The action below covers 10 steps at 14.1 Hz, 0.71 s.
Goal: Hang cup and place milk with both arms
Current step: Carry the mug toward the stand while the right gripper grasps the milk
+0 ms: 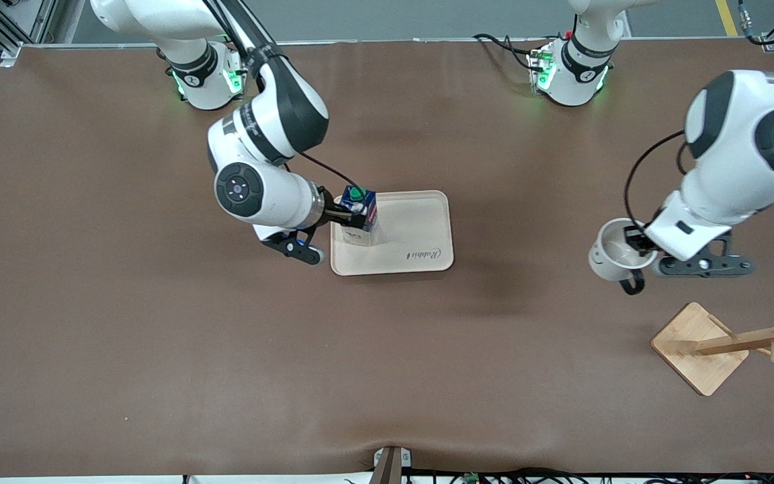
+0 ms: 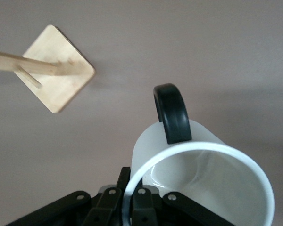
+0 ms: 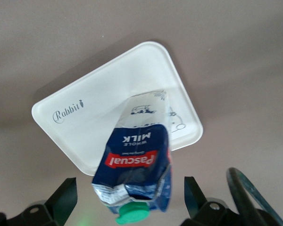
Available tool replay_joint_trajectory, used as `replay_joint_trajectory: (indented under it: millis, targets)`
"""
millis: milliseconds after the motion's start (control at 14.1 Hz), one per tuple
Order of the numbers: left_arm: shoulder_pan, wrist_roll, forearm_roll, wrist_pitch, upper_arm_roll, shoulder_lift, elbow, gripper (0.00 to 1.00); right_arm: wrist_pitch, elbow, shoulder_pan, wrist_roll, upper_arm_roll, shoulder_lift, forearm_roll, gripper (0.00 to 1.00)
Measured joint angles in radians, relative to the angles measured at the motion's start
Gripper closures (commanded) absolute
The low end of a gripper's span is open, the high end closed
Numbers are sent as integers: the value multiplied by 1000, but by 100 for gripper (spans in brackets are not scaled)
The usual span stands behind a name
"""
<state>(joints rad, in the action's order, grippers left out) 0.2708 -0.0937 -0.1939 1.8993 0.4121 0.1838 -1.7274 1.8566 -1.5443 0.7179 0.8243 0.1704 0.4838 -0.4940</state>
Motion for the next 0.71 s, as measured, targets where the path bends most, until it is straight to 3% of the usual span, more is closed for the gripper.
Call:
replay_joint_trajectory:
  millis: [283, 425, 496, 708]
  targets:
    - [79, 231, 0, -42, -1, 0, 36, 100, 5, -7, 50, 69, 1, 29, 7, 3]
    - [123, 334, 0, -47, -2, 0, 44, 100, 17, -20, 73, 110, 1, 41, 42, 90]
    - [148, 378, 0, -47, -2, 1, 48, 100, 17, -23, 78, 120, 1, 46, 61, 100]
    - [206, 476, 0, -46, -3, 4, 64, 100, 3, -23, 76, 129, 12, 45, 74, 100]
